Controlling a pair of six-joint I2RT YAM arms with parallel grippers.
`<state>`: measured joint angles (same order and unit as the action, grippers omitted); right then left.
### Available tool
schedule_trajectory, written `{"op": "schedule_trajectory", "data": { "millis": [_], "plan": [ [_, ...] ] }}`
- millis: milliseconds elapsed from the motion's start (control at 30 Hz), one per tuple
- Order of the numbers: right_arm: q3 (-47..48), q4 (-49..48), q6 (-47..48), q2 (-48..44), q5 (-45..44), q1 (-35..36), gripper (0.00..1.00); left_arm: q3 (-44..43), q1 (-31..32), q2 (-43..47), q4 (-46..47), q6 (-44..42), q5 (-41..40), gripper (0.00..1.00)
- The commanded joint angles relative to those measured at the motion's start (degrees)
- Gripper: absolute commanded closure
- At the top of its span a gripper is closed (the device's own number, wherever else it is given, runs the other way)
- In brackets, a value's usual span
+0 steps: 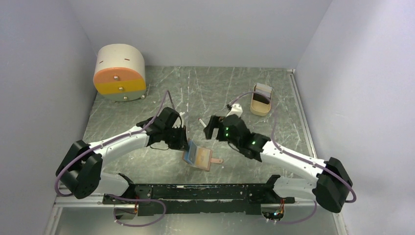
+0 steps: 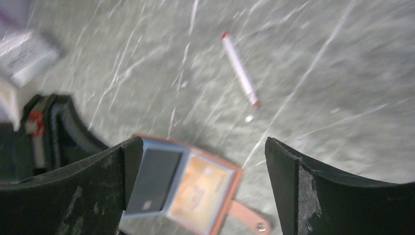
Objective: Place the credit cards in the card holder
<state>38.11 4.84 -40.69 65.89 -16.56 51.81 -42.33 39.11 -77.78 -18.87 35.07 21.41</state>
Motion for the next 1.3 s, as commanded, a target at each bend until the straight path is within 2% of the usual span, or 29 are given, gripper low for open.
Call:
{"op": "schedule_trajectory", "data": {
  "millis": [0,100,167,300,533,767,933,1000,1267],
  "plan": [
    [5.13,7.86,8.61,-1.24,-2.17,-11.69,0.00,-7.59,0.33,1.31,-16.53,-4.50,-9.24,0.91],
    [8.18,9.47,12.93,0.91,1.59,-22.51,0.00,-11.08,0.36,0.52,-19.90,-5.58,-11.69,0.91],
    [10.26,9.73,15.64,3.13,0.32,-26.95,0.00,-12.76,1.04,-0.72,-21.00,-5.83,-12.73,0.91],
    [14.15,8.24,21.52,8.92,-0.29,-32.92,0.02,-15.17,3.19,-4.73,-23.24,-5.48,-17.39,0.91],
    [20.72,6.38,26.31,19.64,4.24,-40.43,0.09,-18.88,6.63,-11.23,-26.02,-4.23,-23.83,0.91],
    [24.68,5.88,28.16,25.66,9.44,-45.41,0.10,-14.54,6.27,-10.47,-16.58,-4.75,-16.21,0.91],
    [27.37,5.89,29.69,30.47,11.10,-46.72,0.11,-5.96,1.34,-5.70,-4.62,-2.72,-0.10,0.91],
    [28.48,5.93,30.71,32.33,12.21,-47.12,0.10,-3.67,0.03,-4.15,-1.29,-1.67,3.86,0.91],
    [29.46,6.52,30.26,37.82,13.74,-47.24,0.14,-1.27,-0.49,-3.95,0.34,-1.96,6.13,0.91]
  ]
}}
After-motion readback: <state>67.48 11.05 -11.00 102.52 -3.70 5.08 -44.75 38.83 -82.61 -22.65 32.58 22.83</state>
